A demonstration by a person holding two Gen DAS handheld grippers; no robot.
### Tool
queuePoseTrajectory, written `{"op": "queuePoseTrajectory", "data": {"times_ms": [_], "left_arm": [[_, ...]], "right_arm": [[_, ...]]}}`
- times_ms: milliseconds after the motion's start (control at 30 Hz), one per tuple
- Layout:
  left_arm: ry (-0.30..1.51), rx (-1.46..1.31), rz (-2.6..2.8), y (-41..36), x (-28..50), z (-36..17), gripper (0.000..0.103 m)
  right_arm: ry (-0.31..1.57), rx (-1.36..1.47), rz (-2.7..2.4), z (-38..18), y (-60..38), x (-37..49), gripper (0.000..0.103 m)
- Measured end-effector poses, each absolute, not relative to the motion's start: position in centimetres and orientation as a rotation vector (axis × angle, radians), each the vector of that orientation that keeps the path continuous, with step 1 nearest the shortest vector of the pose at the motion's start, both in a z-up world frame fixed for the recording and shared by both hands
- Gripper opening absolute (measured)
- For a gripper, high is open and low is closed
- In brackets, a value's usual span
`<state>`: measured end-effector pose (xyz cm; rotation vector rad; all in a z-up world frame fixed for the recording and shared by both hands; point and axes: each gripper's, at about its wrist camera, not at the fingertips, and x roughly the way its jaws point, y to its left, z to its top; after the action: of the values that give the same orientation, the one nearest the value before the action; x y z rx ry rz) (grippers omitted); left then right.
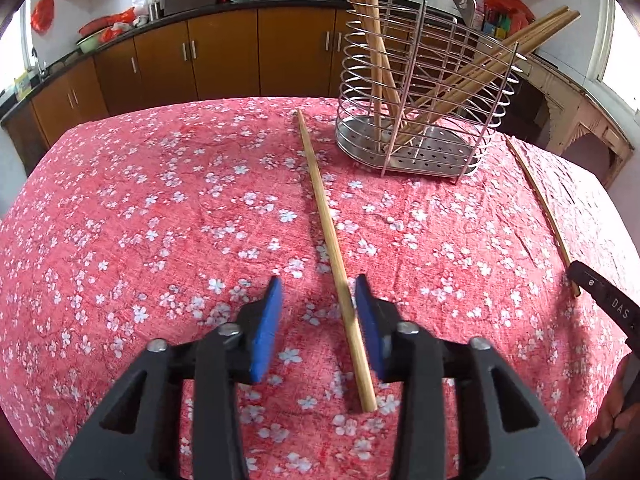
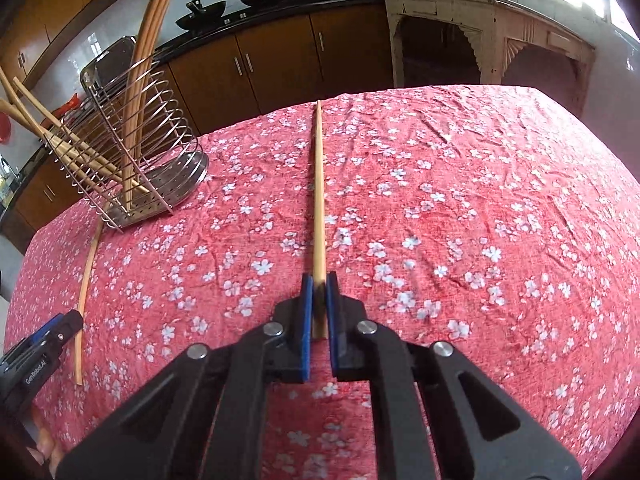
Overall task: Organize utensils
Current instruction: 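Close the right tool on a chopstick while the left tool grasps the last one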
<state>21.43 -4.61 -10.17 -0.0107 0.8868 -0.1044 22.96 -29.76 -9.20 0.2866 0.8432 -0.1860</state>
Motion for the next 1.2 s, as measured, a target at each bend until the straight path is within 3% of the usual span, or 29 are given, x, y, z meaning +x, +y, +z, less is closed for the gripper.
{"op": "queuePoseTrajectory", "data": {"times_ms": [133,500,700,867,900,933,967,1033,1200], "left_arm": [[0.884,0.005,-0.084,-4.1,21.8,-10.2,0.007],[0.884,-0.062,-0.058,2.7,24.2,-10.4,0.008],[0.881,-0.046,-0.069,2.5,23.8,-10.5,0.014],[0.882,-0.007,-0.083,1.2,23.7,-10.5,0.028],[0.882,0.009,-0.071,1.0,23.8,-10.5,0.033],[0.883,0.021,-0.051,0.8,23.9,-10.5,0.054],[0.897,0.036,-0.01,0.8,24.0,-10.8,0.067],[0.899,0.022,-0.006,1.2,23.7,-10.8,0.065],[0.89,0.028,-0.017,1.5,23.2,-10.7,0.048]], "right_arm": [[0.844,0.272,-0.174,-9.2,-29.2,23.0,0.008],[0.845,0.265,-0.168,-9.2,-30.2,21.7,0.008],[0.845,0.278,-0.163,-9.4,-30.4,21.8,0.008],[0.846,0.273,-0.167,-9.4,-30.4,21.8,0.008],[0.846,0.273,-0.166,-9.4,-30.3,21.8,0.008],[0.846,0.274,-0.166,-9.4,-30.4,21.8,0.008],[0.847,0.272,-0.167,-9.4,-30.3,21.8,0.008],[0.847,0.27,-0.168,-9.4,-30.4,21.8,0.008],[0.848,0.267,-0.17,-9.5,-30.2,21.9,0.008]]}}
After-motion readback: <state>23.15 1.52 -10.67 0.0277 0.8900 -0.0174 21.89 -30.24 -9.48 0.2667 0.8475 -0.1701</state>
